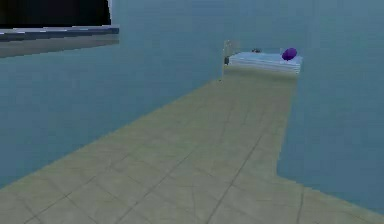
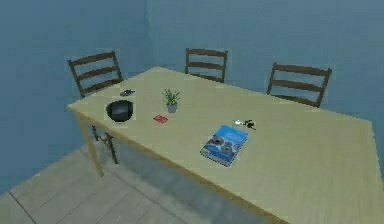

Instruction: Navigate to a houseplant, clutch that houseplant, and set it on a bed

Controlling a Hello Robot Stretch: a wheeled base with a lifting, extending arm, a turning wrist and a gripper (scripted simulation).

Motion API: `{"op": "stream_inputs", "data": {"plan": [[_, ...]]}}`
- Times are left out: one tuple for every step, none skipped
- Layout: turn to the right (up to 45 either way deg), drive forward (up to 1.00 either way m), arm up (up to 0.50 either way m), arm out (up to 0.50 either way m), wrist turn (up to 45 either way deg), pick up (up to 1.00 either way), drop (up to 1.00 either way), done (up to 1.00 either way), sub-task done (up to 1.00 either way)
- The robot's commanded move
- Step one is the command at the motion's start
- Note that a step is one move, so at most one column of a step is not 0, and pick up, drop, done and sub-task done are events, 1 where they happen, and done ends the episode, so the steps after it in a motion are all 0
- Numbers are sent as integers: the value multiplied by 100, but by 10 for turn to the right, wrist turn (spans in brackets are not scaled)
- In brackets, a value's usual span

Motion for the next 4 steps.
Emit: {"op": "stream_inputs", "data": {"plan": [[450, 0, 0, 0, 0, 0, 0, 0, 0], [330, 0, 0, 0, 0, 0, 0, 0, 0], [0, 40, 0, 0, 0, 0, 0, 0, 0], [-450, 0, 0, 0, 0, 0, 0, 0, 0]]}}
